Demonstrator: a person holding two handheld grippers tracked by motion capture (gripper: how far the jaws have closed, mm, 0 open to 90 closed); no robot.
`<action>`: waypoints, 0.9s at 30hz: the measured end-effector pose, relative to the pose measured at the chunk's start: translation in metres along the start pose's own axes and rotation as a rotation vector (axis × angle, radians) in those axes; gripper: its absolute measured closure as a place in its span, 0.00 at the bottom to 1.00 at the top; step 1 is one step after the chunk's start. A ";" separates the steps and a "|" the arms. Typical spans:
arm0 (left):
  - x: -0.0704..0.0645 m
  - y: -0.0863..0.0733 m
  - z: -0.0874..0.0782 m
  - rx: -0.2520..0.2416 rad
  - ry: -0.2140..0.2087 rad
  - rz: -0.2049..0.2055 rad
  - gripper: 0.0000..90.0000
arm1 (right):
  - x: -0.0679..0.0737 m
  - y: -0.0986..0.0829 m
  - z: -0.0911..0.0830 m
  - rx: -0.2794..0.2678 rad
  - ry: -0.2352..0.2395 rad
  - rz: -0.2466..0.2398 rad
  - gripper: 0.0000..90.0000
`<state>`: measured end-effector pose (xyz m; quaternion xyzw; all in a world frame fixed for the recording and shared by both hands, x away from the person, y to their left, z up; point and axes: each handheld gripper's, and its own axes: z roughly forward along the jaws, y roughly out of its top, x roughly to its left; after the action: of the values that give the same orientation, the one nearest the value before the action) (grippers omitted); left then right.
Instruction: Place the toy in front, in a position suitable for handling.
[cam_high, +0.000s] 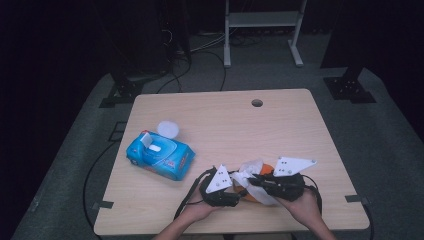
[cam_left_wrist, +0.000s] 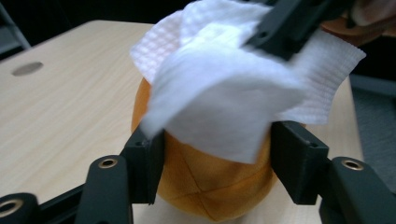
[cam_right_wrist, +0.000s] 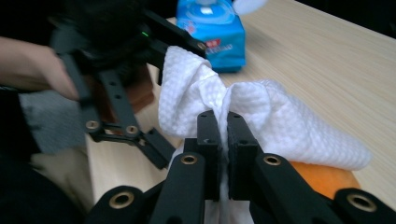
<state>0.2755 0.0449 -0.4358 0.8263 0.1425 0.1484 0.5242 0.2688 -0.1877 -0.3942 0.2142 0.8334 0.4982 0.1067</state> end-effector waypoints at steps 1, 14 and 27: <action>0.003 -0.002 -0.002 0.000 -0.001 -0.012 0.46 | -0.003 -0.001 -0.001 -0.005 -0.005 0.012 0.95; 0.016 -0.009 0.006 0.040 -0.055 -0.186 0.21 | -0.019 -0.012 -0.008 0.021 -0.046 0.065 0.95; 0.008 -0.004 -0.006 -0.009 0.046 0.037 0.42 | -0.014 -0.005 -0.008 -0.007 -0.076 0.012 0.95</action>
<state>0.2800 0.0547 -0.4363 0.8229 0.1382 0.1776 0.5217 0.2765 -0.2024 -0.3955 0.2377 0.8257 0.4931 0.1361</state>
